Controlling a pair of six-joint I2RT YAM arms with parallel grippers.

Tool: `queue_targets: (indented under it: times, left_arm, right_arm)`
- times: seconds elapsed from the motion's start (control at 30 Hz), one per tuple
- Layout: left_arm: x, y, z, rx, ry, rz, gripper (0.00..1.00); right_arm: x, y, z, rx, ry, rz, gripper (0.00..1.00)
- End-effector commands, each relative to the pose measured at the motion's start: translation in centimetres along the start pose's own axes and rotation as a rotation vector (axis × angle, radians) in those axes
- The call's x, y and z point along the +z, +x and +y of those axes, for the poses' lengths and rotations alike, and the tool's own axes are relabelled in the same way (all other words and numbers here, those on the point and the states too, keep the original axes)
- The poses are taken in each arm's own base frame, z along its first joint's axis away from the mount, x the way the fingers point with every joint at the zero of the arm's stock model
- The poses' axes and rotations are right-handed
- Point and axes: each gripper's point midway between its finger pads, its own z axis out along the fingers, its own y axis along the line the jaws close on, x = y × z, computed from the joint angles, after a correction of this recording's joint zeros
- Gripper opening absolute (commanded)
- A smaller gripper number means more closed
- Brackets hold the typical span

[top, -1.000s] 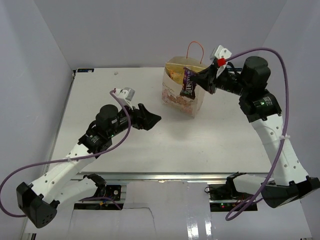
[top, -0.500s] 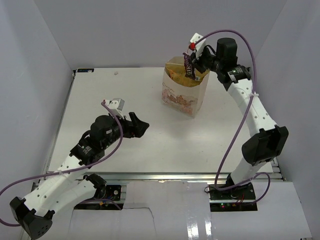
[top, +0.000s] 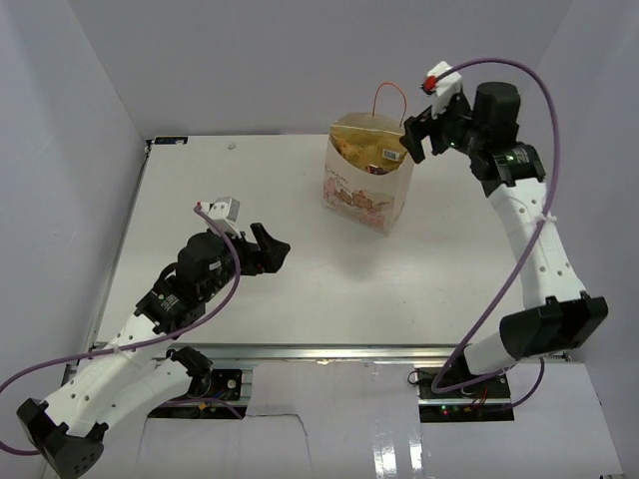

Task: Place the snacks into the paper bag

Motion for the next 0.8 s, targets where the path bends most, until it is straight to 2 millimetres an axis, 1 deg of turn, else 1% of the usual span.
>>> queue_targets:
  times: [0.0,0.07,0.1,0.13,0.17,0.2,0.27,0.3,0.33,0.4,0.43,0.47,0.57,0.67,0.77]
  left_arm:
    - [-0.5,-1.6,0.5,-0.004,-0.052,-0.038,0.98]
    - [-0.8,-2.1,0.8,-0.003,-0.083,-0.05,0.98]
    - [-0.9,-2.3,1.0,-0.003,-0.093,-0.057,0.98]
    - [-1.0,-2.5,1.3,-0.001,-0.111,-0.063,0.98]
    - [-1.2,-2.9,1.3,0.001,-0.118,-0.072,0.98]
    - [-1.2,-3.1,1.3,0.004,-0.122,-0.077,0.98]
    - [-1.4,-3.6,1.4,0.015,-0.134,-0.092,0.98]
    - [-1.4,-3.7,1.5,0.021,-0.138,-0.094,0.98]
    - [-1.4,-3.8,1.5,0.026,-0.143,-0.095,0.98]
    - [-1.4,-4.2,1.5,0.034,-0.15,-0.101,0.98]
    - [-1.4,-4.3,1.5,0.036,-0.15,-0.101,0.98]
    - [-1.2,-4.2,1.5,0.039,-0.154,-0.095,0.98]
    - [-0.9,-4.0,1.4,0.036,-0.153,-0.084,0.98]
    - [-0.8,-4.0,1.2,0.032,-0.144,-0.076,0.98]
    - [-1.0,-4.1,1.1,0.025,-0.14,-0.079,0.98]
  right_arm:
    - [-5.1,3.1,-1.4,0.213,0.143,0.078,0.9]
    - [-6.6,5.7,-1.6,0.289,0.221,0.124,0.9]
    - [-7.8,7.6,-0.7,0.312,0.251,0.151,0.9]
    - [-8.6,9.0,-1.1,0.323,0.315,0.178,0.9]
    - [-9.2,9.9,-0.8,0.342,0.343,0.188,0.9]
    - [-10.4,11.6,-0.2,0.35,0.383,0.21,0.9]
    - [-11.5,12.7,0.5,0.357,0.409,0.216,0.9]
    - [-12.7,12.8,0.4,0.353,0.451,0.206,0.9]
    - [-12.9,14.1,0.8,0.363,0.454,0.231,0.9]
    - [-14.0,14.3,0.6,0.363,0.495,0.222,0.9]
    - [-14.3,14.9,0.8,0.364,0.501,0.235,0.9]
    - [-14.7,14.7,0.7,0.354,0.512,0.226,0.9]
    - [-15.7,15.2,-0.1,0.333,0.581,0.24,0.9]
    - [-15.9,15.4,-0.4,0.322,0.602,0.239,0.9]
    - [-15.6,15.3,0.2,0.294,0.557,0.233,0.9]
